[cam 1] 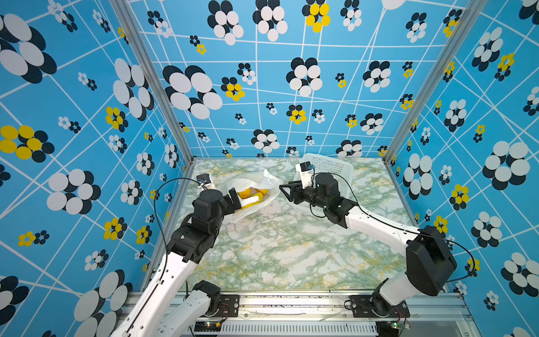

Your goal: Untie the knot of the plastic bag and take out the fruit

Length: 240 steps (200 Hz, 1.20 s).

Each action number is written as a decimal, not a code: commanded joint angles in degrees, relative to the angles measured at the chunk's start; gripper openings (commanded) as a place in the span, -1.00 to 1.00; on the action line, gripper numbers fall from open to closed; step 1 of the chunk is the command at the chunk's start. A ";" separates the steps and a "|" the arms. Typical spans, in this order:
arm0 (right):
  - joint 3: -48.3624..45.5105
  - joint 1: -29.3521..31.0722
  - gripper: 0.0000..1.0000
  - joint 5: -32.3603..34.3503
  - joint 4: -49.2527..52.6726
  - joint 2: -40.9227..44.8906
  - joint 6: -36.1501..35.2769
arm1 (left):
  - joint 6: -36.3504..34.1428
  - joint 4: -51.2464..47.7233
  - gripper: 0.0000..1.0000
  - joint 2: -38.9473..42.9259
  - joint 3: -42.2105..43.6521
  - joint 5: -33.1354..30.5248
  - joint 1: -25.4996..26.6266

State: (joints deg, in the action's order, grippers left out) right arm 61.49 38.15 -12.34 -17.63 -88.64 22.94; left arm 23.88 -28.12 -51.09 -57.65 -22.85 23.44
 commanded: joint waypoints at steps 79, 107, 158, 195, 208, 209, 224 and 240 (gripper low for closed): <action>-5.99 1.84 0.56 4.51 -0.54 11.52 -1.42 | -5.70 -9.66 0.98 -18.12 -12.42 1.29 5.56; -5.61 2.27 0.64 2.82 -0.64 10.28 -2.72 | -4.69 -15.18 0.99 -23.82 -16.01 -5.36 5.59; 1.53 10.00 0.93 5.50 10.05 4.81 -23.31 | -3.66 -14.13 0.99 -22.68 -13.55 -10.40 5.39; 9.52 10.98 0.97 15.19 18.59 -3.02 -30.10 | -4.96 -6.97 0.98 -14.78 -7.47 -8.66 5.21; 11.62 10.97 0.96 16.52 20.69 -5.20 -32.07 | -5.17 -4.94 0.99 -12.25 -5.61 -7.82 5.01; 11.76 10.97 0.96 16.54 20.79 -5.35 -32.25 | -5.16 -4.80 0.99 -12.09 -5.44 -7.73 4.98; 12.66 10.98 0.95 18.20 20.90 -7.04 -33.98 | -5.31 -3.37 0.99 -10.39 -4.18 -6.65 4.95; 14.00 10.98 0.99 21.21 19.90 -8.57 -34.09 | -5.20 -3.16 0.99 -9.82 -3.91 -6.59 4.87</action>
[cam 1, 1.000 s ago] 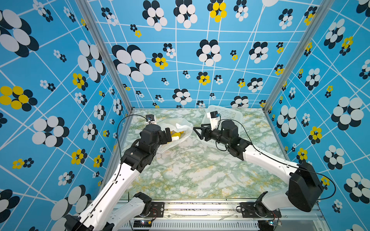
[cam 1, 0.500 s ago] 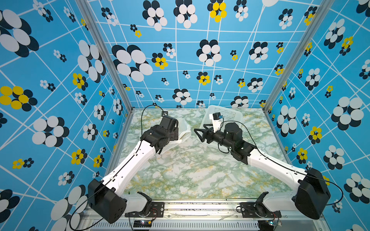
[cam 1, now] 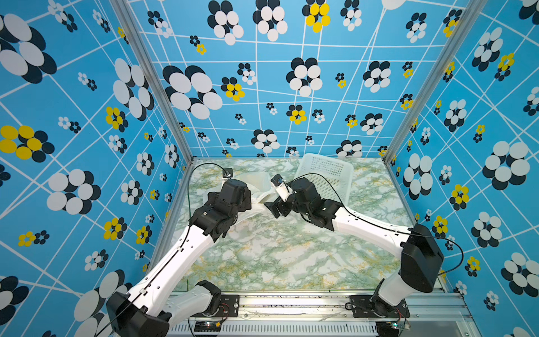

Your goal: Untie the knot of the plastic bag and take out the fruit

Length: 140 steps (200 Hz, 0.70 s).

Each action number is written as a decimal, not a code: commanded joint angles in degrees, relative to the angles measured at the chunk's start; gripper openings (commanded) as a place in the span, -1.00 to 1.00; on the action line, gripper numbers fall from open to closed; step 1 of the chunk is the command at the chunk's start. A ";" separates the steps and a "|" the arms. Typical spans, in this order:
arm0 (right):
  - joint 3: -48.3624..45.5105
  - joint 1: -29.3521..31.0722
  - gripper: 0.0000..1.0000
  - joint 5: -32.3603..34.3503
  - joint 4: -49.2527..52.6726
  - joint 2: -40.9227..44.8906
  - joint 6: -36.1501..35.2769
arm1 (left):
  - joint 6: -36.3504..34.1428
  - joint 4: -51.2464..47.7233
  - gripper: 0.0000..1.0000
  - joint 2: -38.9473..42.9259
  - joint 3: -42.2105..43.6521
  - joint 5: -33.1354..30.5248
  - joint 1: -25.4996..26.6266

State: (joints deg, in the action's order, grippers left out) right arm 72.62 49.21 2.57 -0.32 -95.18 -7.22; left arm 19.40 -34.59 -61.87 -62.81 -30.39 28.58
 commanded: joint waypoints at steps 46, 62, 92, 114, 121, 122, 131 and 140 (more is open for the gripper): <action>11.86 -0.08 0.94 8.64 3.32 -8.02 -1.63 | -0.50 4.20 0.99 0.68 2.73 1.91 -0.26; 14.47 -0.10 0.80 10.38 4.79 -9.52 -0.40 | -0.77 4.29 0.98 -0.97 2.42 2.19 -0.32; 13.20 -0.38 -0.32 12.20 4.15 -7.50 1.87 | -1.17 3.43 0.99 -4.64 1.24 0.36 -0.36; 7.40 -0.63 -0.88 12.20 0.00 -3.02 4.06 | -1.32 3.35 0.98 -7.38 0.50 1.44 -0.37; 5.12 -0.61 -0.96 12.07 -1.44 -1.35 5.06 | -1.52 3.13 0.98 -8.37 0.03 1.94 -0.37; 4.83 -0.65 -0.97 12.09 -1.66 -1.08 5.31 | -1.54 3.13 0.99 -8.50 0.00 2.06 -0.37; 1.69 -0.69 -1.00 11.65 -3.75 1.09 6.85 | -1.96 3.12 0.99 -9.59 -0.53 2.75 -0.20; -1.33 -0.61 -1.00 11.16 -6.21 3.03 8.52 | -2.31 3.04 0.98 -10.51 -0.97 3.36 -0.11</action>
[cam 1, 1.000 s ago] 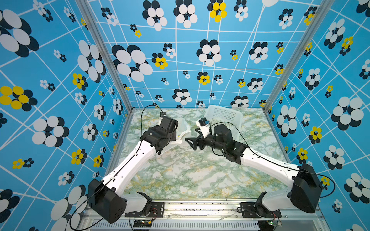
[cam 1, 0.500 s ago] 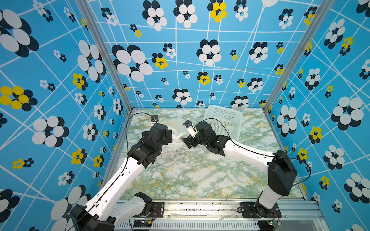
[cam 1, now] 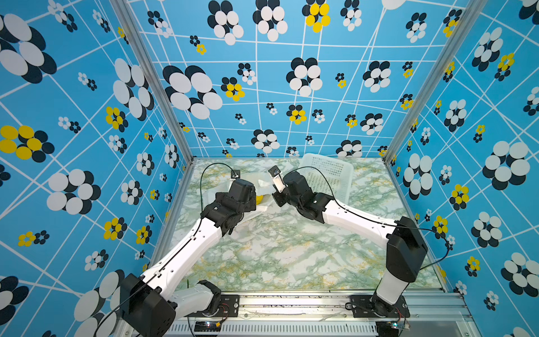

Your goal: Untie the knot of the plastic bag and take out the fruit

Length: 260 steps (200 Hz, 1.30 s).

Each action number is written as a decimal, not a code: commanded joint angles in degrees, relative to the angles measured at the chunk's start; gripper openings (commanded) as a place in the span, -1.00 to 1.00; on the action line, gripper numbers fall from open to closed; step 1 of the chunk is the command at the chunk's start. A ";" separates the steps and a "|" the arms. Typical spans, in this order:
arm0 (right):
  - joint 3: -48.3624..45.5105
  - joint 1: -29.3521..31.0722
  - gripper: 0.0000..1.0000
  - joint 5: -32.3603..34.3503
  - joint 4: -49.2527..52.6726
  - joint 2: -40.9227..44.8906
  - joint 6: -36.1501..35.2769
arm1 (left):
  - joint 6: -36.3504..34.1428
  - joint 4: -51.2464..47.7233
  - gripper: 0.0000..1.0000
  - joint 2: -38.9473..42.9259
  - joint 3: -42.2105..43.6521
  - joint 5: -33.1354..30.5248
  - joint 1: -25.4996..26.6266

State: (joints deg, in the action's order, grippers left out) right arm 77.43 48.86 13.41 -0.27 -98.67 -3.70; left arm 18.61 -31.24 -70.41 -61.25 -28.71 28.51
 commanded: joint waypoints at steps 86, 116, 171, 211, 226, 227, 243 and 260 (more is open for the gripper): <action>-13.42 -4.48 -1.00 -1.57 -10.85 12.76 16.34 | -5.17 1.51 0.98 -6.01 -3.34 6.78 1.18; -18.24 -5.37 -1.00 -1.70 -15.49 15.17 17.06 | -6.27 0.13 0.98 -10.93 -5.74 4.42 3.10; -20.32 -5.54 -1.00 -9.96 -19.71 14.75 15.31 | -9.78 -1.77 0.98 -20.87 -10.66 -2.94 9.49; -24.31 -5.40 -1.00 -15.78 -26.18 15.98 13.45 | -8.58 -2.45 0.99 -25.75 -12.02 -7.95 9.41; -25.19 -5.36 -1.00 -16.14 -27.35 16.62 13.03 | -7.30 -3.81 0.99 -27.43 -13.09 -10.42 9.20; -25.25 -5.36 -1.00 -16.09 -27.43 16.65 13.02 | -7.20 -3.99 0.99 -27.51 -13.14 -10.63 9.15; -26.29 -5.36 -1.00 -15.46 -28.78 17.24 13.03 | -5.40 -5.94 0.99 -28.85 -14.20 -12.98 8.23; -26.57 -5.33 -1.00 -15.00 -28.92 17.42 12.94 | -4.03 -6.28 0.98 -28.76 -13.79 -13.36 6.74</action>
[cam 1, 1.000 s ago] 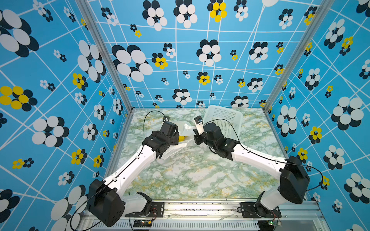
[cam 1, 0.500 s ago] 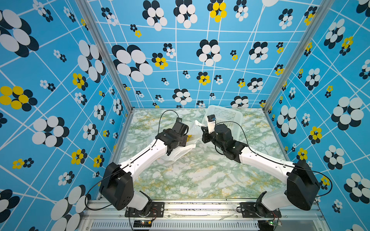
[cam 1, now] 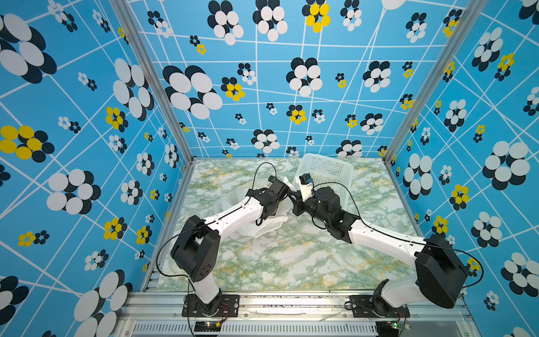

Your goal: Untie the knot of the plastic bag and take out the fruit

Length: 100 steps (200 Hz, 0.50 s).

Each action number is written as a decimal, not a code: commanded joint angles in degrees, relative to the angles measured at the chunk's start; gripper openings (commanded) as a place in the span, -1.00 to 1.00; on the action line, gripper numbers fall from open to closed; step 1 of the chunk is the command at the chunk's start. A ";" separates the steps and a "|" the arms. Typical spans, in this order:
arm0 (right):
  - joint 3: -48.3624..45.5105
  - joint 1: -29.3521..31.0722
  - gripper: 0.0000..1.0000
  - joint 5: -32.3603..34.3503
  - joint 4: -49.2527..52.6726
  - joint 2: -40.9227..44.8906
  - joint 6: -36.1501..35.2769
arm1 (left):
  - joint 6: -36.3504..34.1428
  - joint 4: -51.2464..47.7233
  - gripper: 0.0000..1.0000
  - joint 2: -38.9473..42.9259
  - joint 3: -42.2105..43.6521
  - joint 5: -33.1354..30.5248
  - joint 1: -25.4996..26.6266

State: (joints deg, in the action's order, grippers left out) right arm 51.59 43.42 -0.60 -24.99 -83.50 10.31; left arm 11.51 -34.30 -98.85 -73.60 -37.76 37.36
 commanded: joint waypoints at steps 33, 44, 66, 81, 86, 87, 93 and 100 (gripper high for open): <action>-0.94 0.09 -1.00 -1.63 -4.06 2.80 -0.99 | 5.24 -3.05 0.98 0.50 0.04 -0.36 -7.08; -1.09 0.08 -1.00 -1.77 -4.18 3.16 -0.90 | 5.62 -3.05 1.00 0.42 0.28 0.81 -8.45; -1.35 0.09 -1.00 -1.78 -4.54 3.39 -0.88 | 5.71 -2.97 0.66 0.39 0.22 1.89 -9.15; -0.93 0.09 -1.00 -1.64 -4.32 2.76 -0.99 | 5.20 -2.28 0.22 1.40 0.46 3.00 -8.89; -0.73 0.09 -1.00 -1.61 -4.21 2.44 -0.96 | 5.10 -2.10 0.06 2.12 0.65 3.39 -8.83; -0.68 0.09 -1.00 -1.60 -4.20 2.37 -0.97 | 5.10 -2.05 0.03 2.23 0.69 3.39 -8.77; -0.45 0.08 -1.00 -1.60 -4.01 1.93 -0.94 | 5.06 -1.83 -0.10 3.18 0.89 3.81 -8.80; -0.20 0.09 -1.00 -1.60 -3.99 1.41 -0.78 | 5.00 -1.45 -0.34 4.37 1.22 4.32 -8.88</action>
State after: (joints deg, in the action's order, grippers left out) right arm 51.03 43.42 -1.72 -27.29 -81.84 9.87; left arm 16.38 -35.90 -98.54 -73.38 -35.92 28.14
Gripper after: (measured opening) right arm 0.047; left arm 0.463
